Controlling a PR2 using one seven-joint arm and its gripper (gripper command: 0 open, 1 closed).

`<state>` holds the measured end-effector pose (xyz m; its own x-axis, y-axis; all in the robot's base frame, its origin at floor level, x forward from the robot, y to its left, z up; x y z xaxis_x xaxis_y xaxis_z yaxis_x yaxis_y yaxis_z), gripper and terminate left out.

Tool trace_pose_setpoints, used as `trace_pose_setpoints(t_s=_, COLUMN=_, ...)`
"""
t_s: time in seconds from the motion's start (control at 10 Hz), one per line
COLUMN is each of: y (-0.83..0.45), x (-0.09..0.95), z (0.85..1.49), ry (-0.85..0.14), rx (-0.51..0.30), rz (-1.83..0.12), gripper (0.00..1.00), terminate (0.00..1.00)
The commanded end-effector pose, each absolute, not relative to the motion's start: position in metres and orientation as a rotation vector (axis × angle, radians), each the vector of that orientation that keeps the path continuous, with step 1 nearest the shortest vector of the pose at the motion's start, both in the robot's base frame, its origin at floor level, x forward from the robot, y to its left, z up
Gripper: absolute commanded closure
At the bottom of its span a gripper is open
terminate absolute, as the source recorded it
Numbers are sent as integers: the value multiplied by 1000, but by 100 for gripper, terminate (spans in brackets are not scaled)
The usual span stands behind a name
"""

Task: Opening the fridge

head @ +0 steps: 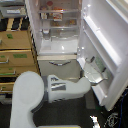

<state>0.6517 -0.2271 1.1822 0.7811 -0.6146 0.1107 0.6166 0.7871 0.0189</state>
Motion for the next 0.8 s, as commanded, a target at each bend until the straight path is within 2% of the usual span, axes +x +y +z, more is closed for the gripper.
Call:
trace_pose_setpoints(t_s=0.1, y=-357, x=506, z=1188, ry=17, rx=-1, rz=-863, gripper=0, terminate=0)
trace_pose_setpoints(t_s=0.2, y=-299, x=521, z=1171, ry=3, rx=19, rz=-870, gripper=0, terminate=0)
trace_pose_setpoints(t_s=0.3, y=-157, x=523, z=1142, ry=9, rx=-3, rz=-869, gripper=0, terminate=0)
trace_pose_setpoints(t_s=0.6, y=12, x=492, z=1127, ry=-12, rx=-8, rz=-878, gripper=0, terminate=0)
trace_pose_setpoints(t_s=0.7, y=89, x=475, z=1109, ry=-9, rx=27, rz=-840, gripper=0, terminate=0)
trace_pose_setpoints(t_s=0.8, y=135, x=467, z=1102, ry=-13, rx=12, rz=-776, gripper=0, terminate=0)
